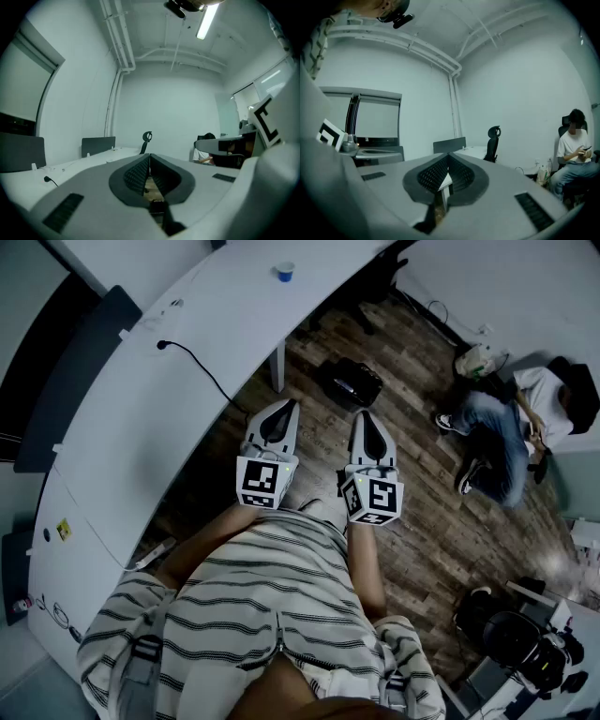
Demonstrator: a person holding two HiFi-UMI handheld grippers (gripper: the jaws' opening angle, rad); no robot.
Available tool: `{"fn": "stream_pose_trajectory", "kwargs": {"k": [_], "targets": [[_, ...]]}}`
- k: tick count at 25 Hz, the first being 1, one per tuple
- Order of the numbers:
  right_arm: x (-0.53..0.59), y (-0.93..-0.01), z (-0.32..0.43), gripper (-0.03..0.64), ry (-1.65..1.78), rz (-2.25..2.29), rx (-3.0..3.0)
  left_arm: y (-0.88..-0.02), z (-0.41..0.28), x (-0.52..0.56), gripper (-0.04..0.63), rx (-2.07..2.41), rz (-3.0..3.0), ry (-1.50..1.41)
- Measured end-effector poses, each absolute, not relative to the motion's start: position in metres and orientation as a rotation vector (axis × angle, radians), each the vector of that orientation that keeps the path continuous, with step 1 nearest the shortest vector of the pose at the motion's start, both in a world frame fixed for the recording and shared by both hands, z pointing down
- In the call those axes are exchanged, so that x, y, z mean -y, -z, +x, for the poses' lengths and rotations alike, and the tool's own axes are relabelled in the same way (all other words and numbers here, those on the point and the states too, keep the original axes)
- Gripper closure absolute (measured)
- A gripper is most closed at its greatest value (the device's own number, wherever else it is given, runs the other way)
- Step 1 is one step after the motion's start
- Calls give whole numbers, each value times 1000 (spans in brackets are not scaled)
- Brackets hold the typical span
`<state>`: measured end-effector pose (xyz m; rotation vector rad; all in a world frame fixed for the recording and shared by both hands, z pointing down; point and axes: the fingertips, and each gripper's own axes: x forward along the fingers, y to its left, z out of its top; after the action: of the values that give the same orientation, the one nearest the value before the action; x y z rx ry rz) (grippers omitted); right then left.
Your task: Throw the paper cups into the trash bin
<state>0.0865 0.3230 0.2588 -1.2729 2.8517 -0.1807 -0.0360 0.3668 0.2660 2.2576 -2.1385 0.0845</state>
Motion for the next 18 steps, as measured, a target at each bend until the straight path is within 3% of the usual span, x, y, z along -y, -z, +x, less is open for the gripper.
{"fn": "stream_pose_trajectory", "kwargs": {"k": [18], "targets": [[-311, -266, 125, 606, 196, -1144, -2880, -272, 19, -361, 571, 2132, 2266, -94]]}}
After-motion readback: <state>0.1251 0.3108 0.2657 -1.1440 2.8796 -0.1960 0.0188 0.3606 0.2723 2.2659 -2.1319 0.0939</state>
